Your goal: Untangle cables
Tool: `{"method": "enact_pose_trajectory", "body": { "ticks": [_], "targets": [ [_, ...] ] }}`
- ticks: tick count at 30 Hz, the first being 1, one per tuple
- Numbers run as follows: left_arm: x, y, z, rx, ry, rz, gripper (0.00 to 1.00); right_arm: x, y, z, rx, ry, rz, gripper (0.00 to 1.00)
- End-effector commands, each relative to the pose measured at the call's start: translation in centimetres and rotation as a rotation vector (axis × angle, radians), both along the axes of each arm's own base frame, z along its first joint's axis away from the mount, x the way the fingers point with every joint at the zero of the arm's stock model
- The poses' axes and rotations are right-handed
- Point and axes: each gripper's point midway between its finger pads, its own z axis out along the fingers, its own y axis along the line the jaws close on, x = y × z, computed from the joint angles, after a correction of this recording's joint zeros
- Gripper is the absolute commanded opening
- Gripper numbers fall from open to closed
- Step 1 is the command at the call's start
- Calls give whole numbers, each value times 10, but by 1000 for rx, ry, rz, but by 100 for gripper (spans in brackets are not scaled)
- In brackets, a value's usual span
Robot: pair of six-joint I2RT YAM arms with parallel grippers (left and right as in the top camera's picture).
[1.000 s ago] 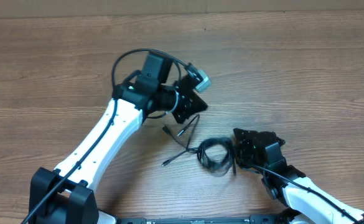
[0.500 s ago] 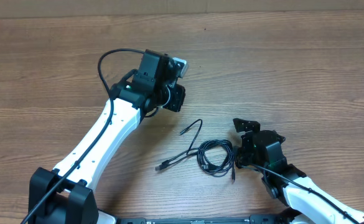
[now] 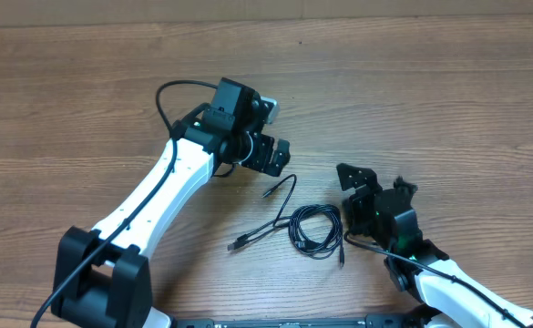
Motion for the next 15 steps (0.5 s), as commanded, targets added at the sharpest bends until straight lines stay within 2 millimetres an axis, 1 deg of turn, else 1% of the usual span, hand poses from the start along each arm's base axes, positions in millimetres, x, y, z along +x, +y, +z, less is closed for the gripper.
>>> {"method": "enact_pose_trajectory", "body": {
  "ticks": [1, 4, 7, 8, 9, 12, 14, 15],
  "targets": [
    [-11, -23, 10, -93, -8, -157, 96, 3, 4, 24, -187, -183, 154, 100],
    [-11, -22, 10, -89, -14, -165, 93, 0, 10, 40, -193, -248, 209, 100],
    [-11, -23, 11, -92, -19, -179, 82, -7, 12, 49, -217, -284, 251, 100],
    [-13, -26, 12, -100, -30, -213, 80, -9, 7, 50, -258, -292, 251, 99],
    [-16, -28, 13, -107, -42, -255, 80, -10, 2, 49, -292, -289, 241, 99],
    [-24, -35, 14, -91, -123, -422, 87, -16, -21, 47, -379, -238, 166, 100],
    [-25, -37, 13, -65, -172, -491, 88, -22, -36, 50, -419, -198, 122, 99],
    [-26, -40, 14, -53, -201, -537, 86, -26, -45, 55, -440, -175, 96, 100]
  ]
}}
